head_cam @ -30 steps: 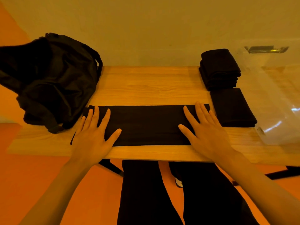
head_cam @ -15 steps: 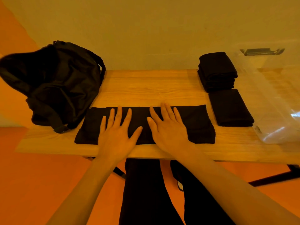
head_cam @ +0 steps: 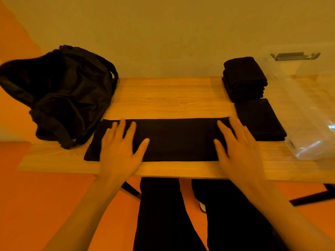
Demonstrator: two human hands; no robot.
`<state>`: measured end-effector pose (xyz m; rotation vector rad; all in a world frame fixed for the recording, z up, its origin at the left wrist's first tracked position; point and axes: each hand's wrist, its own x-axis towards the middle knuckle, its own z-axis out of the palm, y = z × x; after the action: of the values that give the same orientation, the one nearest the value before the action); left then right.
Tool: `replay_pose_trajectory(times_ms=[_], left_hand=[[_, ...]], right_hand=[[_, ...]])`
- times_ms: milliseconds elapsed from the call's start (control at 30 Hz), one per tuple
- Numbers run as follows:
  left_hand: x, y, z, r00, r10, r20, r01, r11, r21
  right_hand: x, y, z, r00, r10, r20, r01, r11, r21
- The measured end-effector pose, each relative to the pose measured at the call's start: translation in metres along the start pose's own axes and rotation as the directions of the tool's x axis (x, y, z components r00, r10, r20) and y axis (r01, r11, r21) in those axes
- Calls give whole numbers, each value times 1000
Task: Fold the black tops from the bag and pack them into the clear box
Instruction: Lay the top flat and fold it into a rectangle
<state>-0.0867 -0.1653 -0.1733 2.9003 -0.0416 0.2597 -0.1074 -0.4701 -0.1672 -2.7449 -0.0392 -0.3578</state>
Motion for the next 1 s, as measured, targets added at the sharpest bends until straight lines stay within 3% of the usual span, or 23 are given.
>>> replay_pose_trajectory(times_ms=[100,200,333,467,733,1000], left_hand=[[14,46,4,961,264,-85,-277,916,-289],[48,105,9,851,522,47,-432,749,-502],[89,165,21,624,748,228,-581,639,-504],[101,190,33,483,818,313,-574,566,-592],[106,200,42,493,797,349,-504,589,-632],[103,197,38,505,771,388,-386,604,-697]], right_hand=[[-28,21,-8,980,181,-85,-168,976,138],[-37,33,-4,959,257,-118,-241,961,138],[-39,28,0,940,285,-187,-250,950,188],[-41,31,3,926,303,-225,-248,938,242],[-41,36,7,934,251,-252,-203,958,202],[-41,35,9,928,296,-225,-236,937,259]])
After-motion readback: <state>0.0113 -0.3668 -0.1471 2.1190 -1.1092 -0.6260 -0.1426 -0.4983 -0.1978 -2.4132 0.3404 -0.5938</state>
